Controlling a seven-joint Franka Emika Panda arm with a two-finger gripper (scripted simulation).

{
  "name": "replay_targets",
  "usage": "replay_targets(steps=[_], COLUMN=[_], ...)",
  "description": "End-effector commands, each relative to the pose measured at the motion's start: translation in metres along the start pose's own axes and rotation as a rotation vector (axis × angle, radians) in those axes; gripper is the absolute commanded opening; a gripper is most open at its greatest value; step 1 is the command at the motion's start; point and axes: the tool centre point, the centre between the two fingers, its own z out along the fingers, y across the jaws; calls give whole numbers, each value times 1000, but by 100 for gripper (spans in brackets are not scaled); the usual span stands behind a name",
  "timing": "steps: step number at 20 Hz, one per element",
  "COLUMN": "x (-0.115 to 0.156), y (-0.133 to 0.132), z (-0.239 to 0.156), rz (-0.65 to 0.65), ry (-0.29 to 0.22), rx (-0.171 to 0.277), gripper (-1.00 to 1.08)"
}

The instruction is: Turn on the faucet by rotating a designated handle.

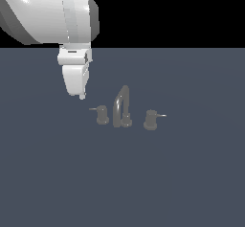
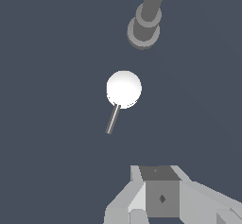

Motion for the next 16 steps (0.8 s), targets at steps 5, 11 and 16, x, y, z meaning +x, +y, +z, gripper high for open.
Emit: replay_targets(steps=[5, 11, 16], x=[18, 34, 43], y=[-30, -51, -61], z=[34, 58, 70], rz=[150, 259, 313], ry=[11, 16, 17], rx=[1, 1, 1], gripper=[-100, -100, -100])
